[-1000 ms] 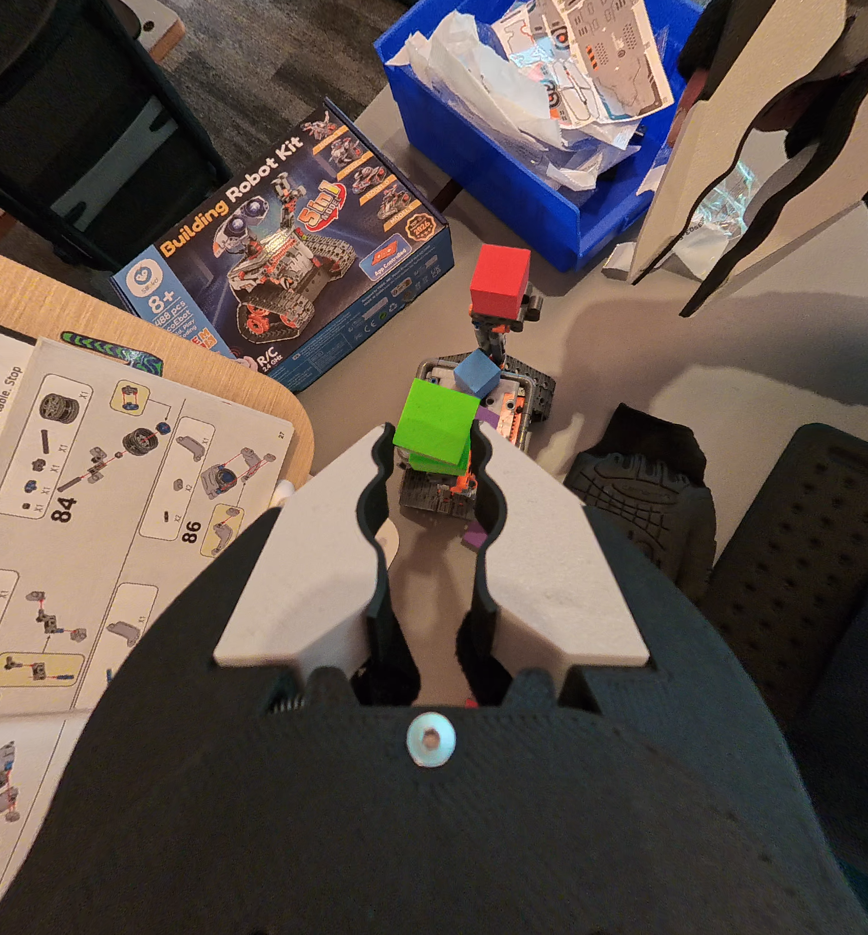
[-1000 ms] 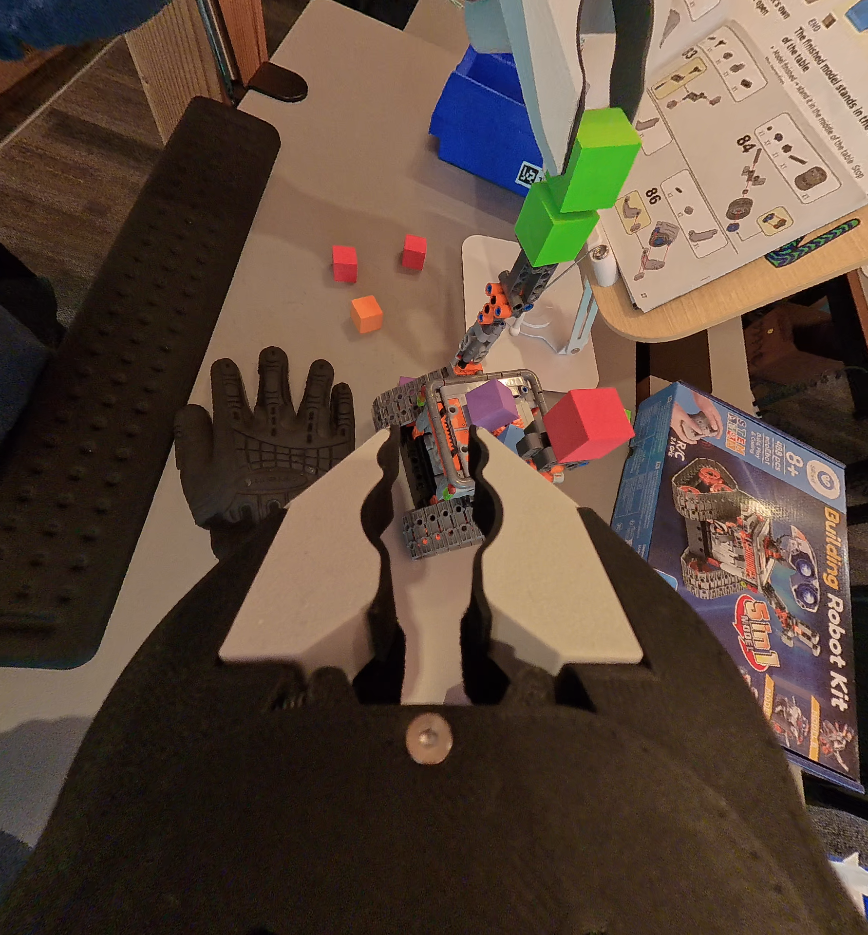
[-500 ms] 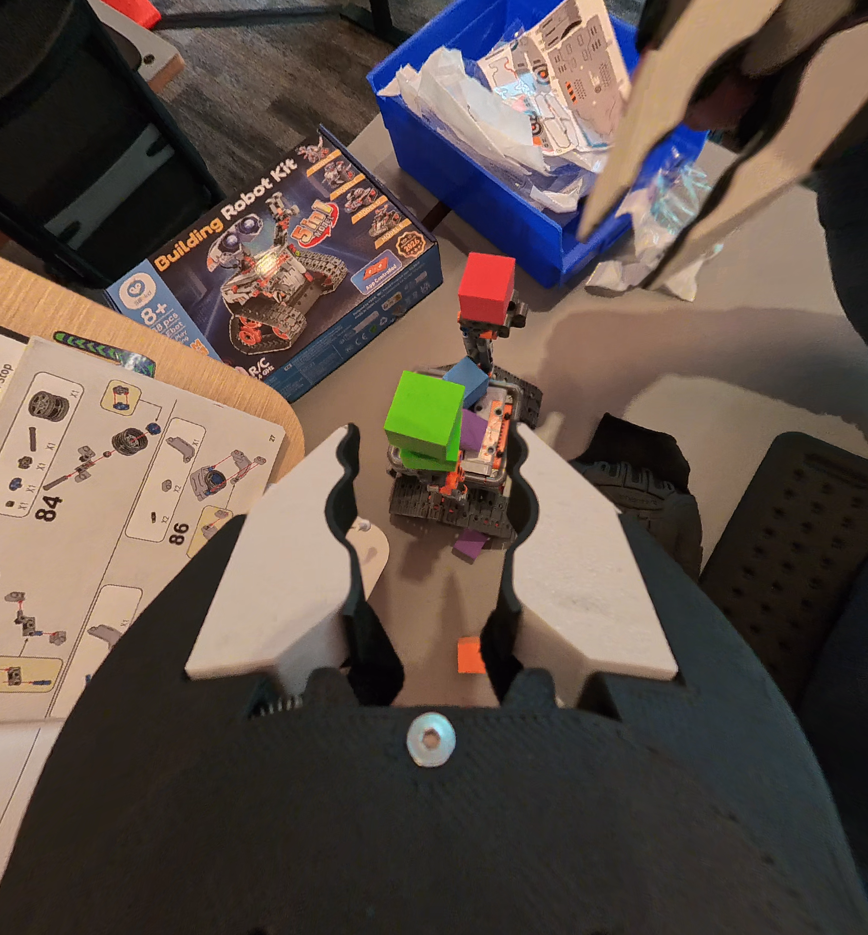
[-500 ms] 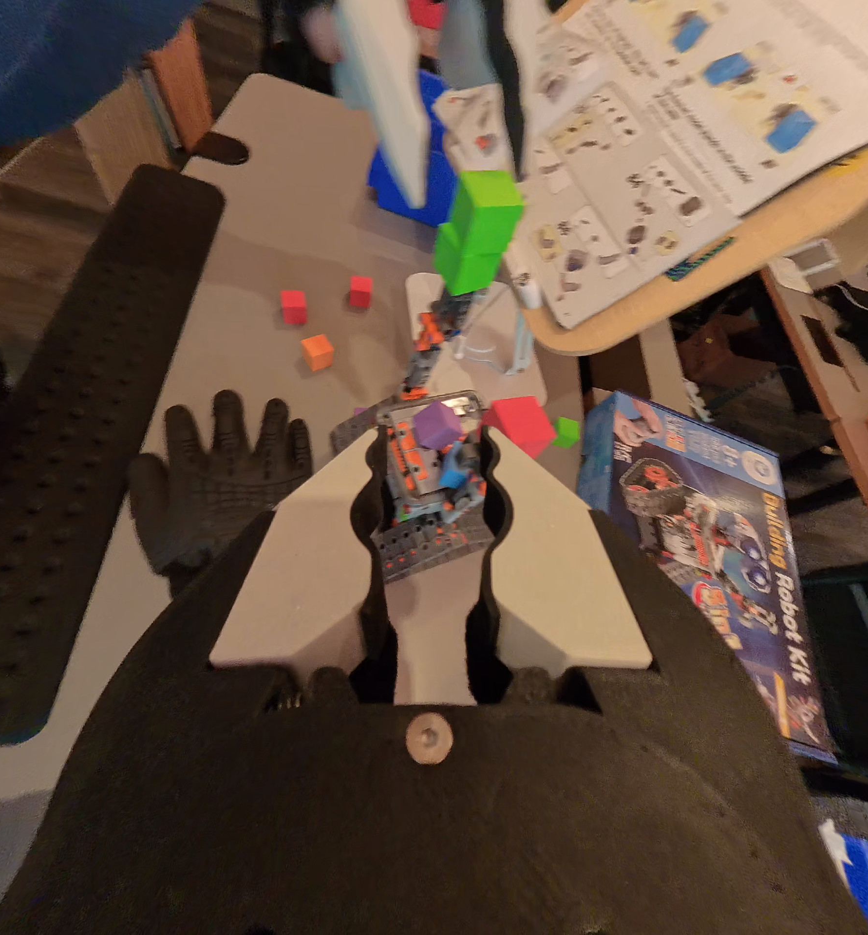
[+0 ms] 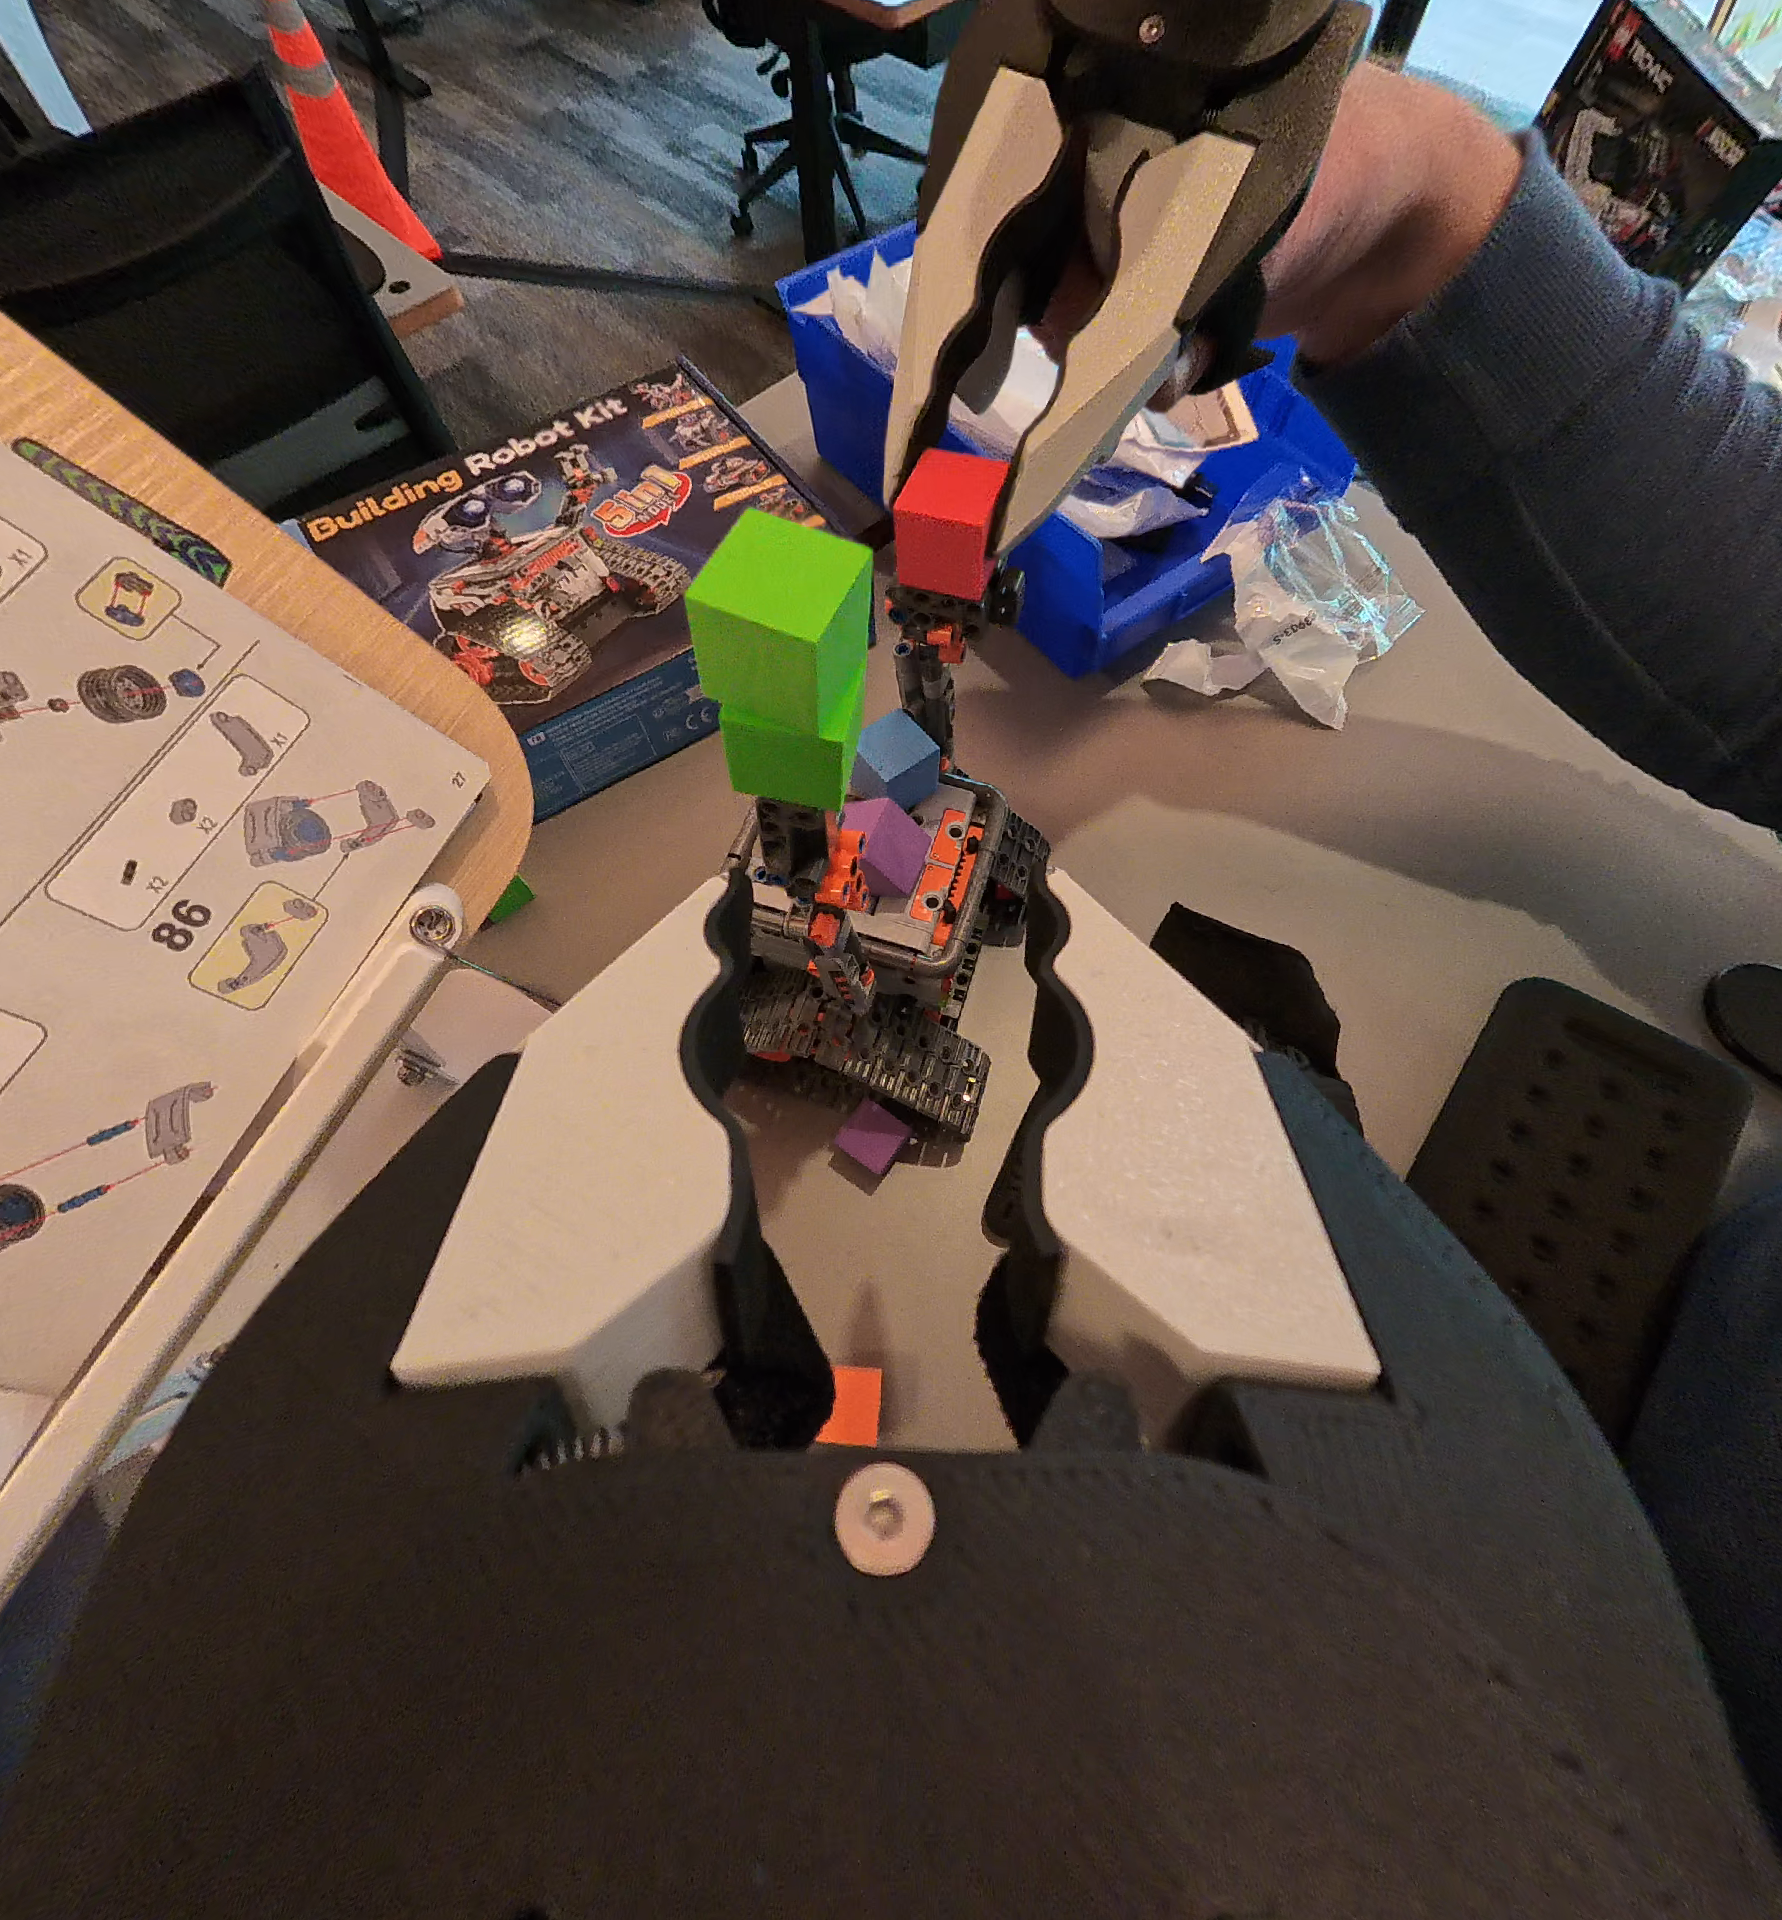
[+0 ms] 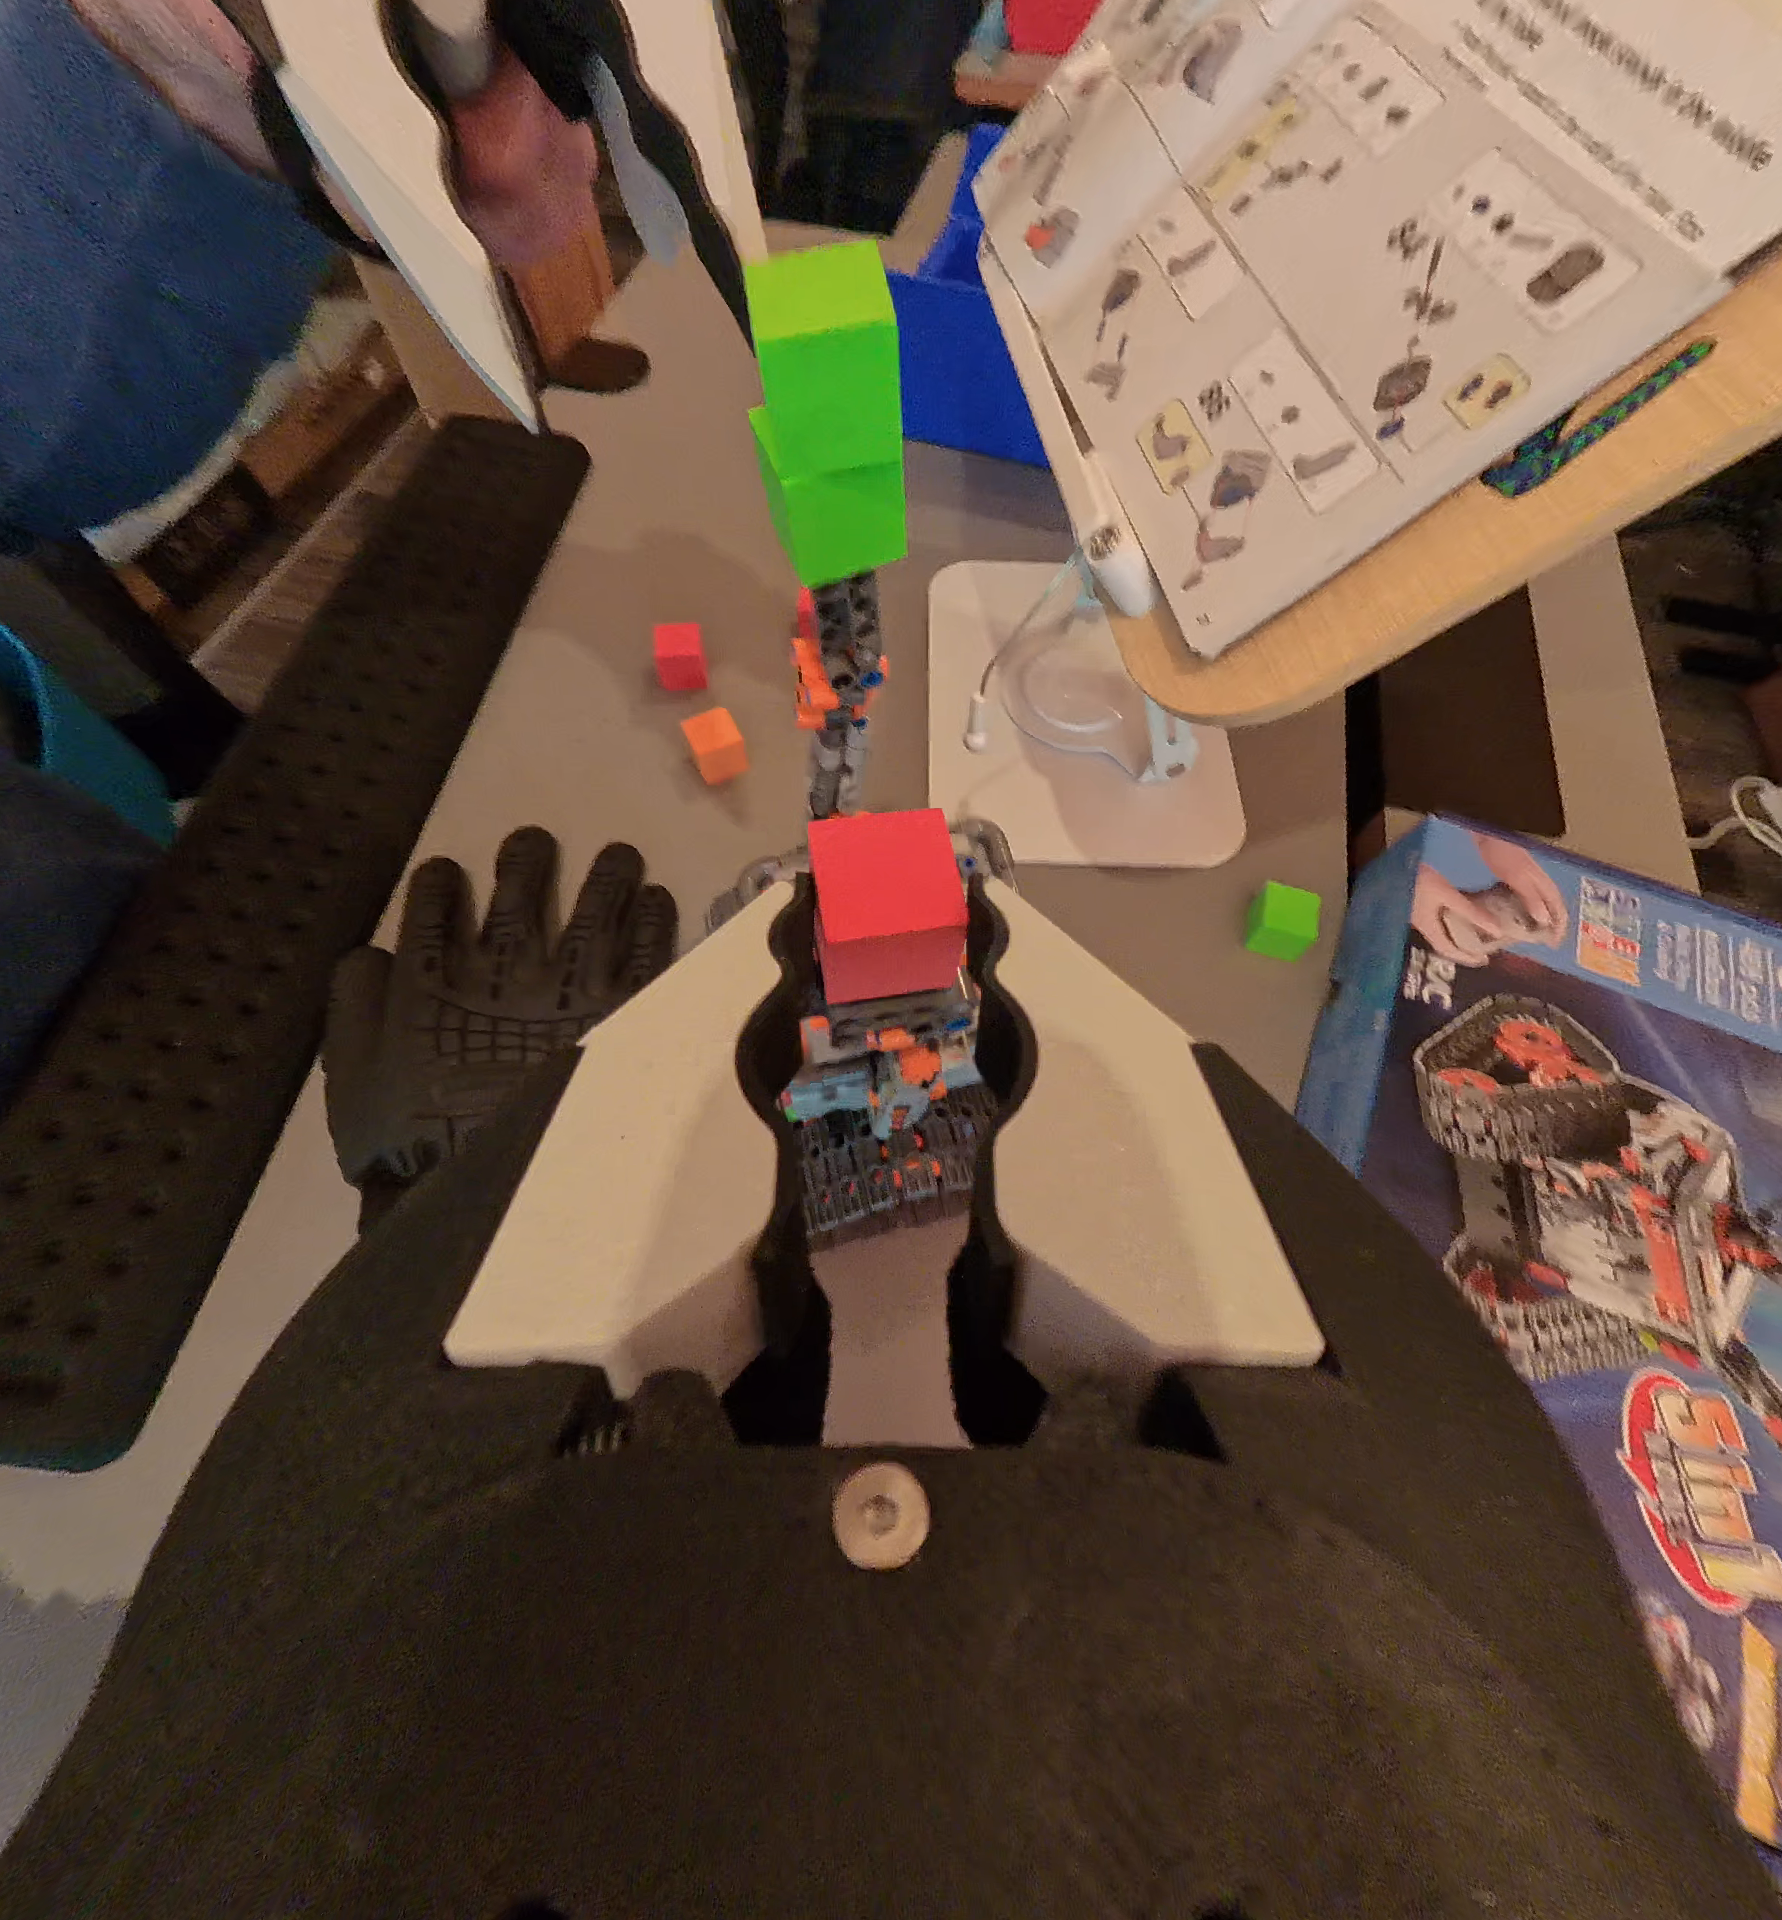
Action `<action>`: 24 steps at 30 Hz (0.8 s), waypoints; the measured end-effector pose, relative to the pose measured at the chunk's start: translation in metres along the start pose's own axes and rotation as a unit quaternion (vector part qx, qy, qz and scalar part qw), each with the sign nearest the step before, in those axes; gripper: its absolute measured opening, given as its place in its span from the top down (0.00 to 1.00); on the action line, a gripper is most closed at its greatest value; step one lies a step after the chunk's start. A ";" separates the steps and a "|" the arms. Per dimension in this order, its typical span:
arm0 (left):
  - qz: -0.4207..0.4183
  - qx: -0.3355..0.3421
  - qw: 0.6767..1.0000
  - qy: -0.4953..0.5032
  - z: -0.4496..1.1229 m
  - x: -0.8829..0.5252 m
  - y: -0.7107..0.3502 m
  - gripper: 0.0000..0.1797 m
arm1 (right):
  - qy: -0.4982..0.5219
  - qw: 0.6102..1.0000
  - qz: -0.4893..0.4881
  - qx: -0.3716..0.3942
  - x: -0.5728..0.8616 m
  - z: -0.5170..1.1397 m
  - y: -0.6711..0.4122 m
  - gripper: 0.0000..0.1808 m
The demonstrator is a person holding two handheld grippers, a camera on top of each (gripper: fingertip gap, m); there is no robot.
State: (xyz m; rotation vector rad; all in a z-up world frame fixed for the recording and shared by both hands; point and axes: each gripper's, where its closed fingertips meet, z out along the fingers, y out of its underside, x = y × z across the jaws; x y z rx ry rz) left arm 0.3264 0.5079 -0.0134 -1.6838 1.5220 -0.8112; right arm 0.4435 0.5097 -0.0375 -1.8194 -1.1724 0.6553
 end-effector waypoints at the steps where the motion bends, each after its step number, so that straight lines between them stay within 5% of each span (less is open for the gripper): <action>1: 0.000 0.008 1.000 -0.001 -0.002 0.001 0.001 0.72 | -0.006 1.000 0.000 0.017 -0.001 -0.002 -0.007 0.85; 10: 0.005 0.088 0.996 -0.026 -0.002 -0.006 -0.018 0.69 | -0.002 0.993 -0.055 0.108 -0.012 -0.005 -0.111 0.85; 24: 0.019 0.086 0.995 -0.043 0.032 -0.023 -0.016 0.68 | 0.007 0.996 -0.076 0.038 -0.013 0.041 -0.110 0.85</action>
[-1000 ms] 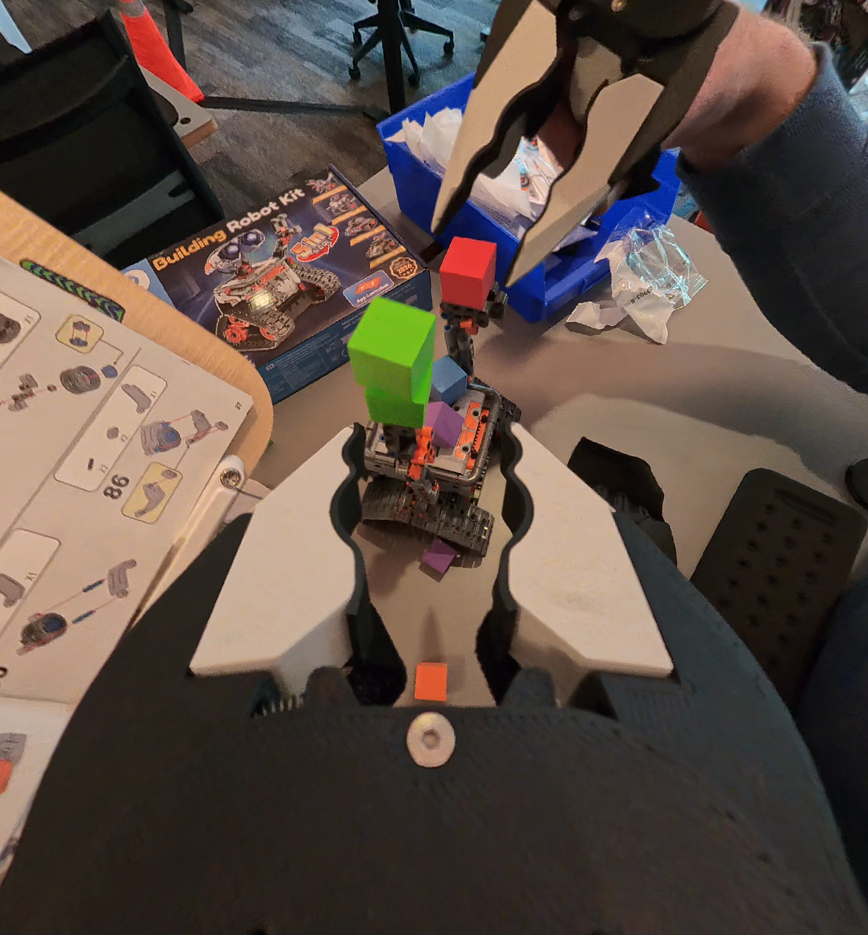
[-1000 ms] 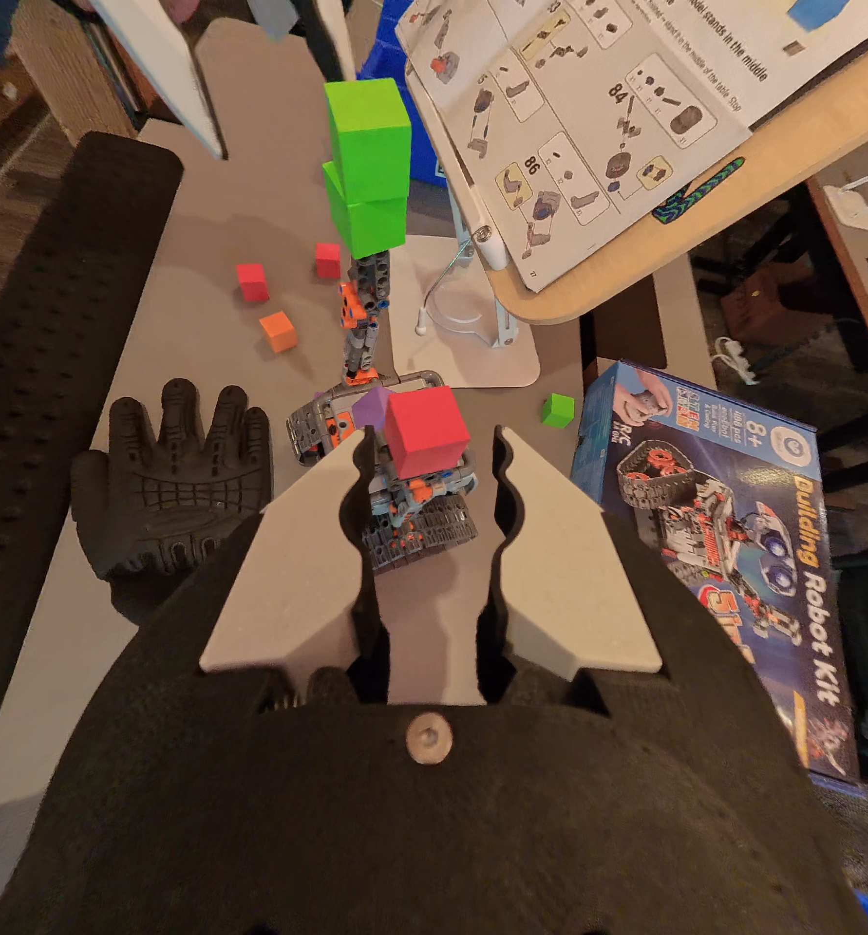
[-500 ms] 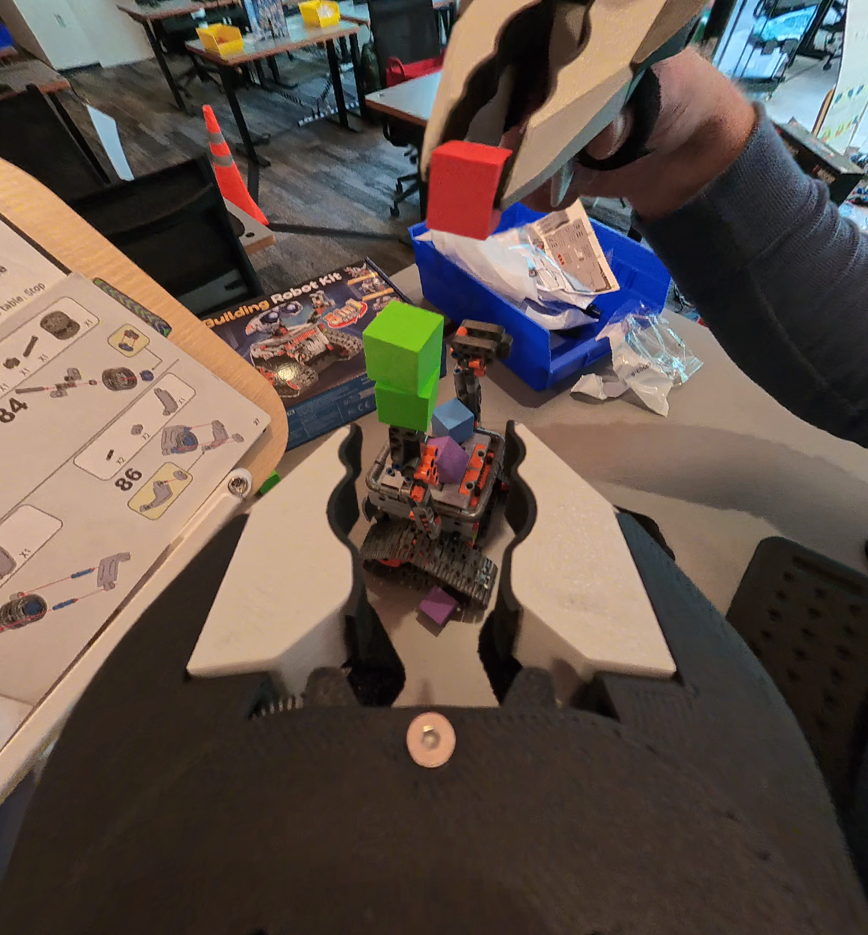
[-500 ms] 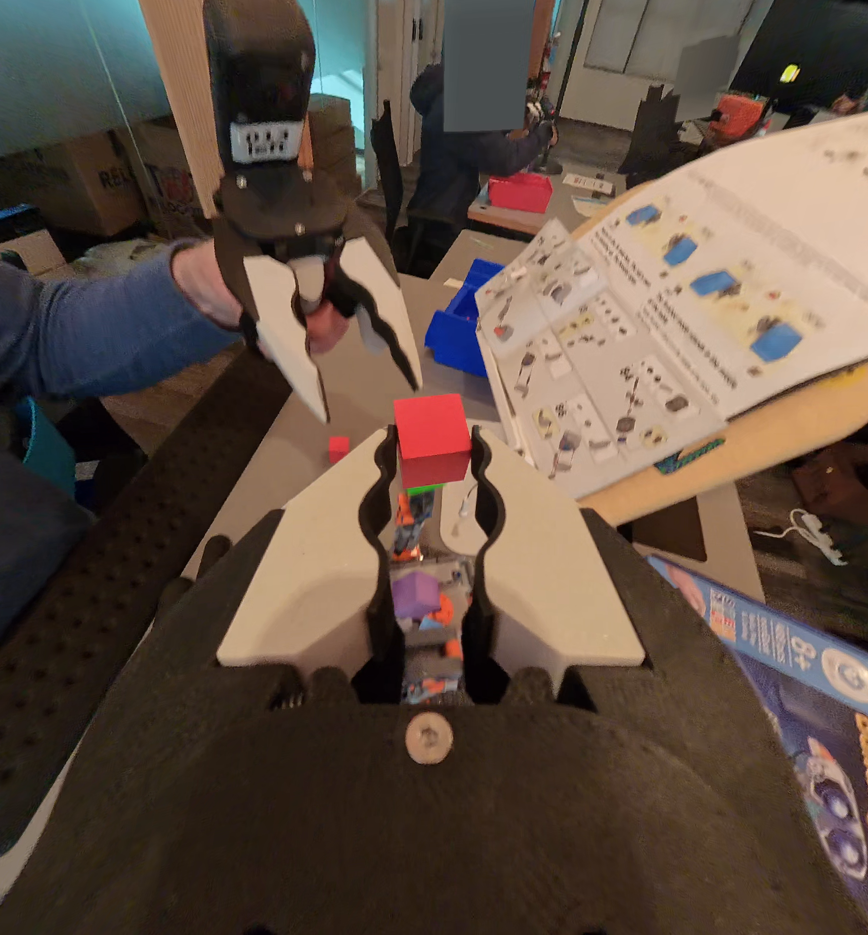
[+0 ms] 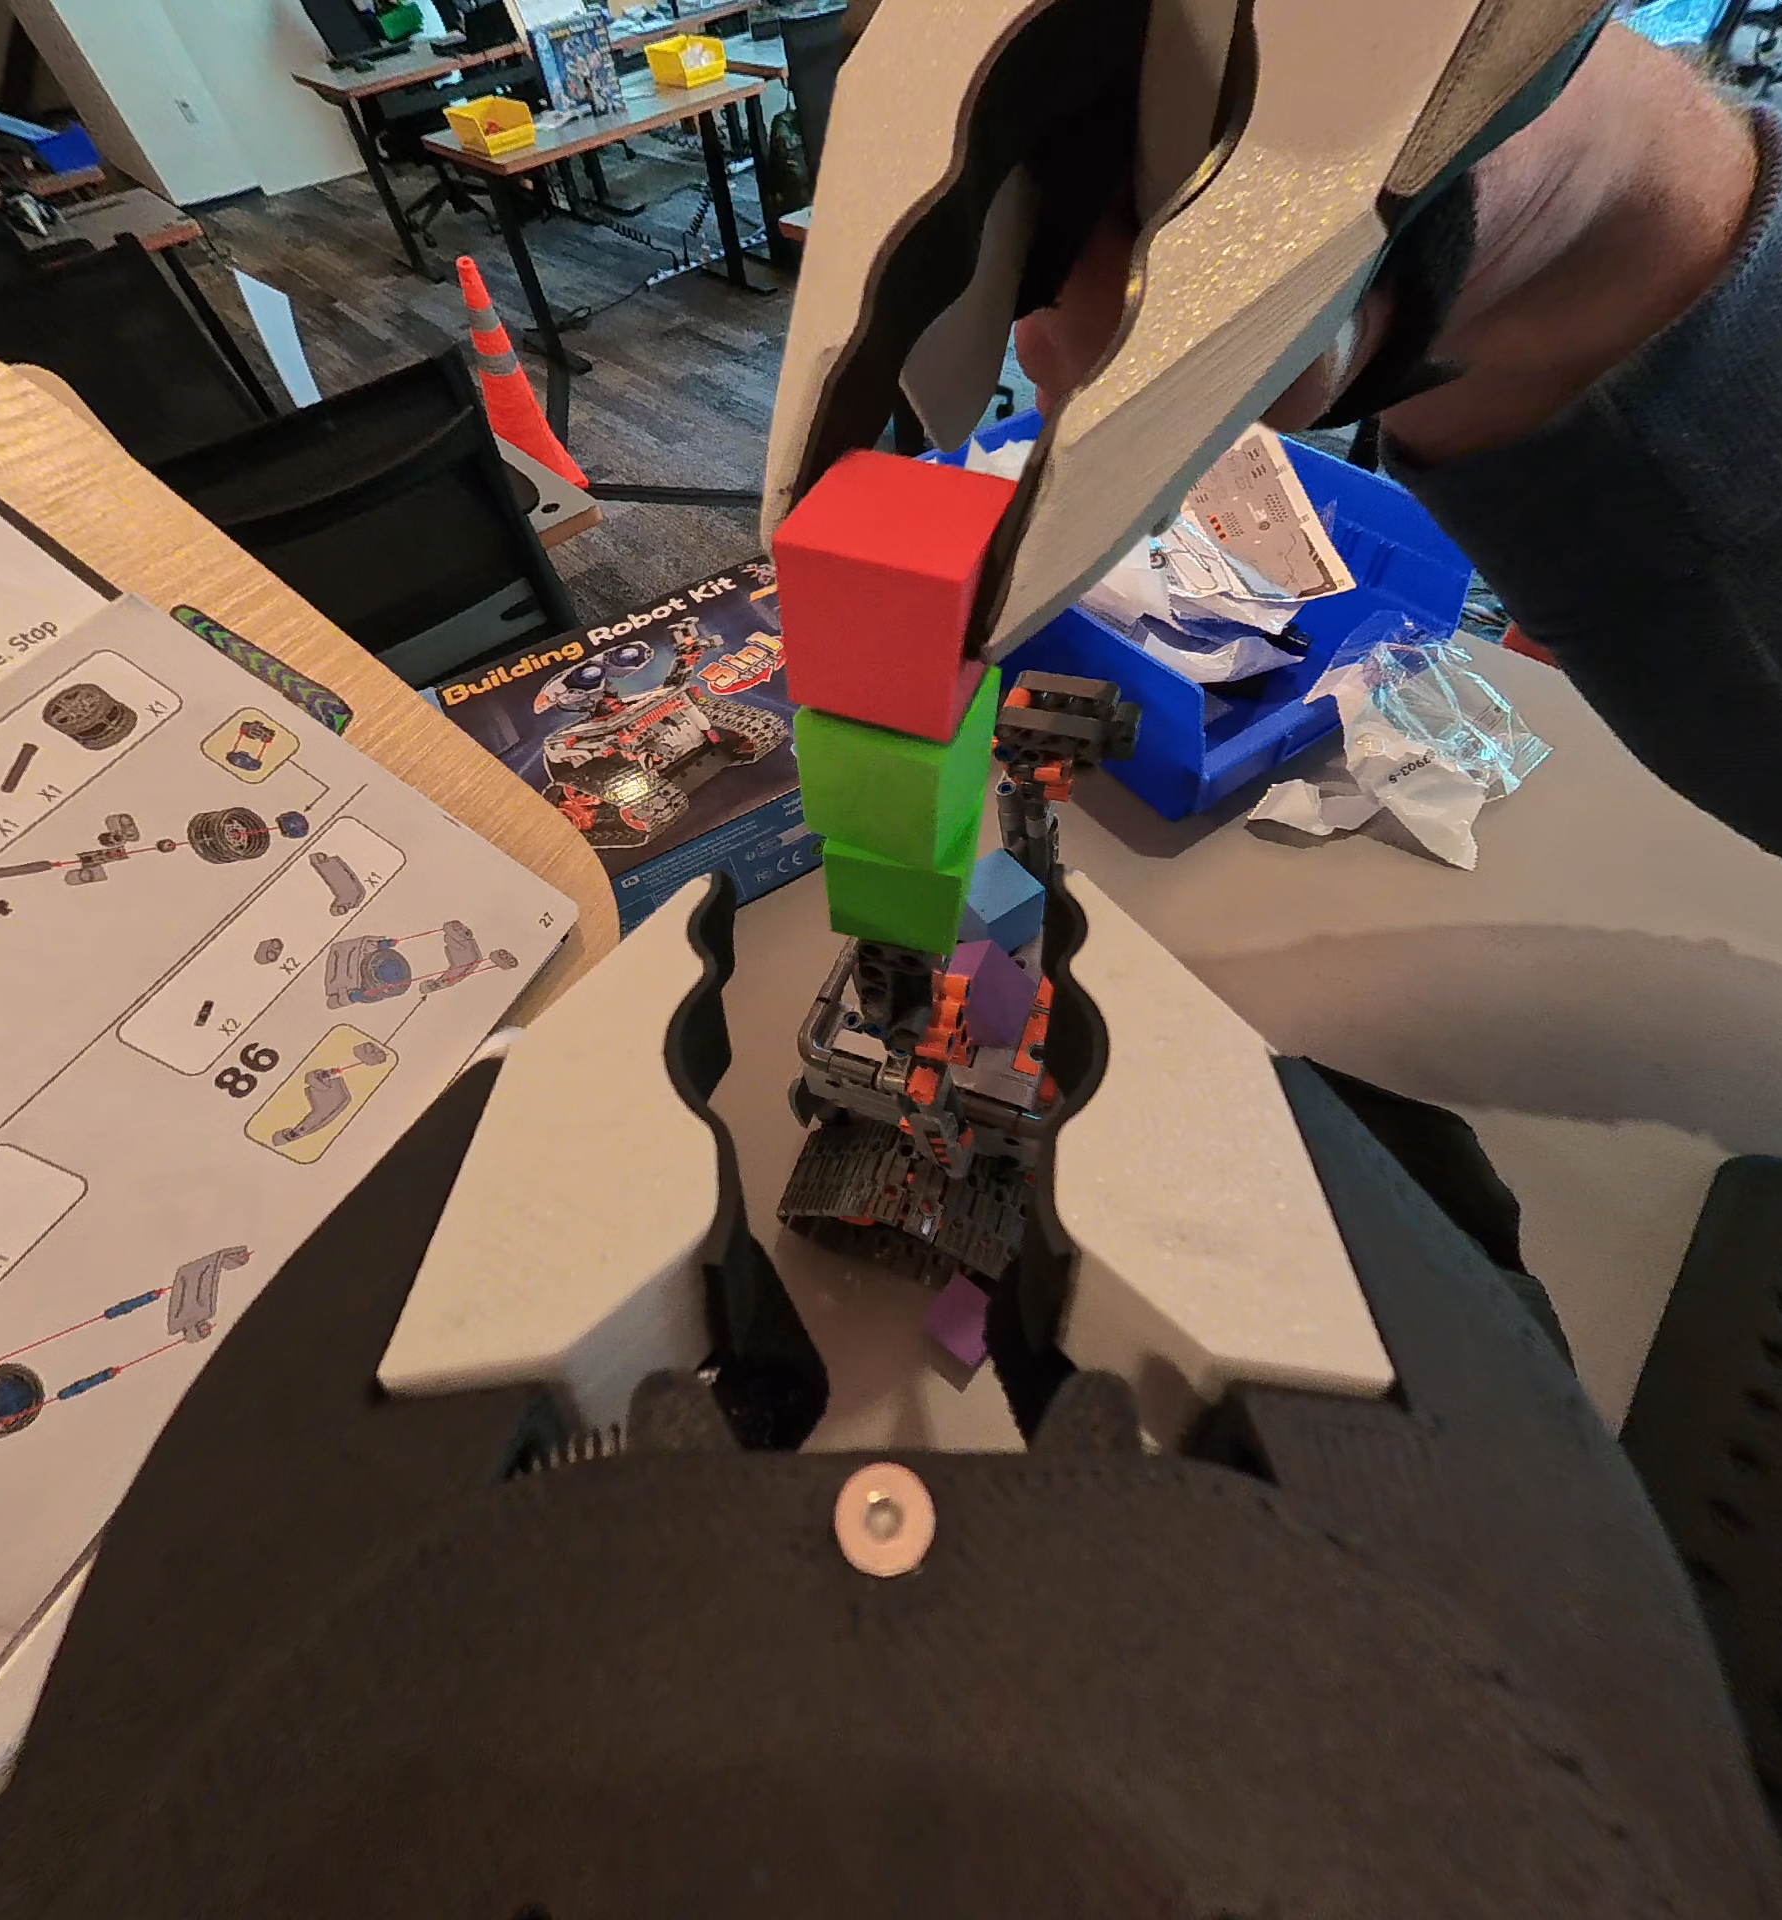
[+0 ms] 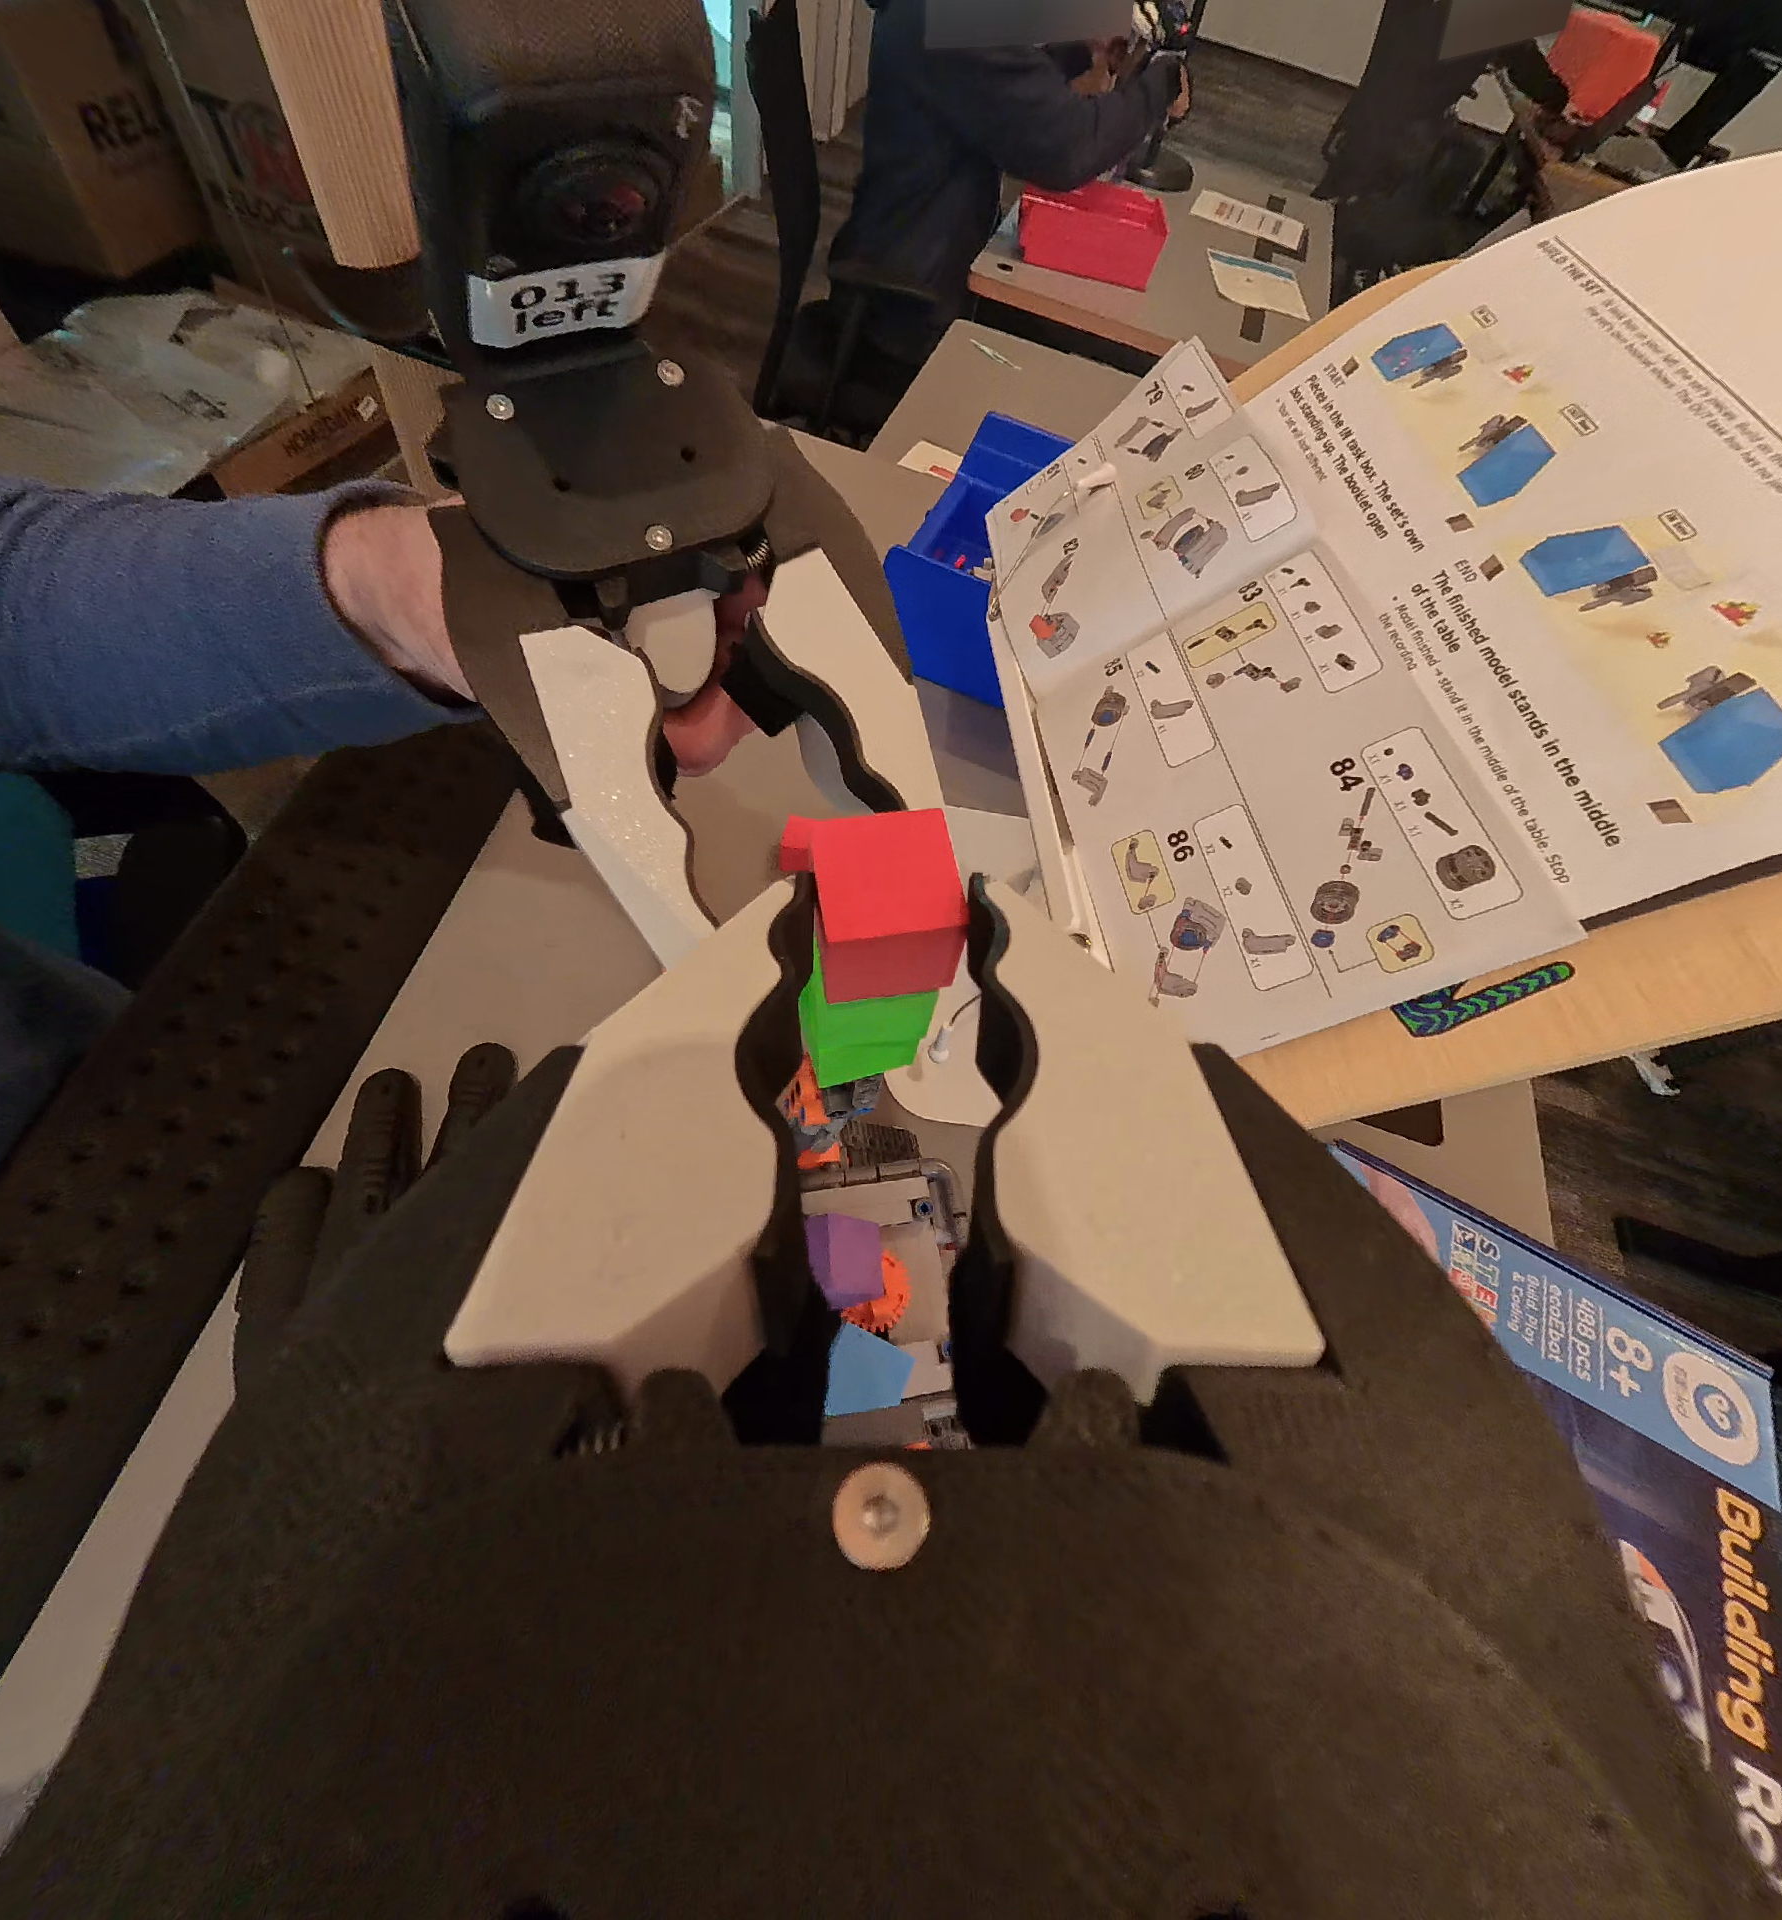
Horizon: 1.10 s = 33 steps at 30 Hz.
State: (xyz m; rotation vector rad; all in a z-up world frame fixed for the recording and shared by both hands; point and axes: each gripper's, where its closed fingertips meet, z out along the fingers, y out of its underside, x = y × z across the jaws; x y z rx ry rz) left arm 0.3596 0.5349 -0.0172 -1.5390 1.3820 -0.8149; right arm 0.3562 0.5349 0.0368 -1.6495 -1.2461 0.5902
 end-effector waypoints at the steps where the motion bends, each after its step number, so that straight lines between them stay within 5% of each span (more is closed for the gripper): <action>1: -0.002 0.000 1.000 0.003 0.001 0.000 0.001 0.68 | -0.003 1.000 0.002 0.001 0.000 0.000 0.000 0.85; 17: -0.003 0.014 1.000 0.019 0.006 -0.002 0.001 0.72 | -0.019 0.999 0.026 -0.012 -0.001 -0.001 0.016 0.73; 26: -0.001 0.021 0.998 0.051 0.005 0.001 -0.002 0.83 | -0.060 0.998 0.023 -0.007 -0.006 0.011 0.020 0.85; 33: -0.003 0.021 0.997 0.079 0.006 0.003 -0.002 0.86 | -0.089 0.996 0.020 -0.004 -0.007 0.012 0.020 0.85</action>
